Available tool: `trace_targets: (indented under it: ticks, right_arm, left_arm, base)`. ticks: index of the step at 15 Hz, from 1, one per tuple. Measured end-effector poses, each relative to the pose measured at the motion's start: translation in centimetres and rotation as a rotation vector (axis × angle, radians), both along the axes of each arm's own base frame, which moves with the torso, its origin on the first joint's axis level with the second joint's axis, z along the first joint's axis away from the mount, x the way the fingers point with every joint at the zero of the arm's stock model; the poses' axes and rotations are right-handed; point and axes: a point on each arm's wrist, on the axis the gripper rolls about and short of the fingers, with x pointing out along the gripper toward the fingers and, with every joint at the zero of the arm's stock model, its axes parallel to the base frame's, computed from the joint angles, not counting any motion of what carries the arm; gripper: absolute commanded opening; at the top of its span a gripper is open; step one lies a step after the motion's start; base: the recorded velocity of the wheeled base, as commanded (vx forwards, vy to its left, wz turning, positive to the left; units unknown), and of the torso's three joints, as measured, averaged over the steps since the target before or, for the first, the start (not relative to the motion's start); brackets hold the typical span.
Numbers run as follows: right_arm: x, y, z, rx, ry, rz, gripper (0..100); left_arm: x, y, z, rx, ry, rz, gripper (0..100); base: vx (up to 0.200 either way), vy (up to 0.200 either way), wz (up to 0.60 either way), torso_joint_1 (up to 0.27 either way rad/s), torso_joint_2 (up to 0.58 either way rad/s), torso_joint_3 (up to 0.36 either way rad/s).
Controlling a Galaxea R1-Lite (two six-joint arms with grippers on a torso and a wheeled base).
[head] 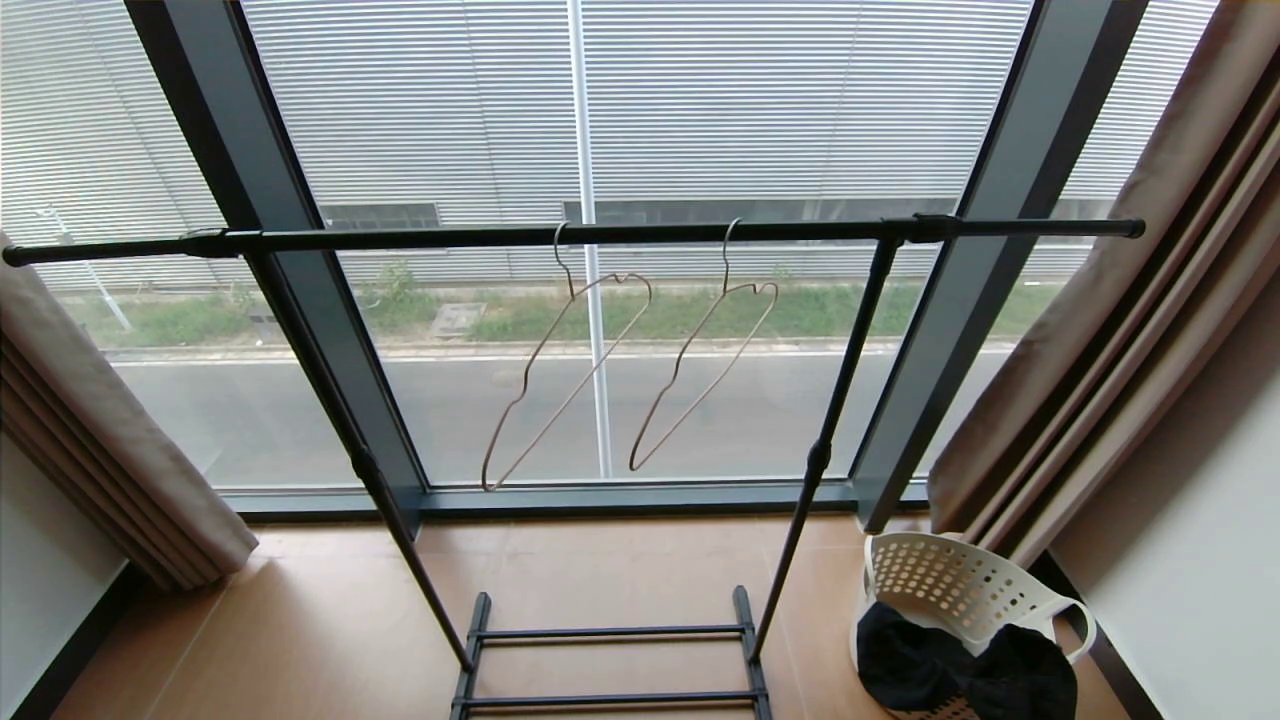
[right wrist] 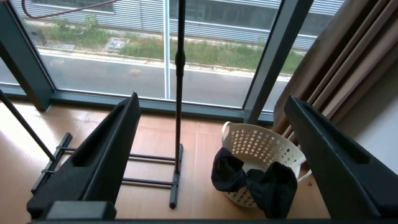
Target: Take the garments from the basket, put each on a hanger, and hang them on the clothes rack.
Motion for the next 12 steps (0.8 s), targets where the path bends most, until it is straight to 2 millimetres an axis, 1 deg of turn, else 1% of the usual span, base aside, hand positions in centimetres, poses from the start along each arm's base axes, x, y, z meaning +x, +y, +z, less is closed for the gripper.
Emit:
trace_targets:
  ticks: [12]
  right_arm:
    - [-0.01, 0.01, -0.01, -0.004, 0.003, 0.003, 100]
  left_arm:
    - [0.0, 0.0, -0.01, -0.002, 0.0, 0.0, 100]
  base:
    - [0.0, 0.0, 0.0, -0.152, 0.35, 0.19]
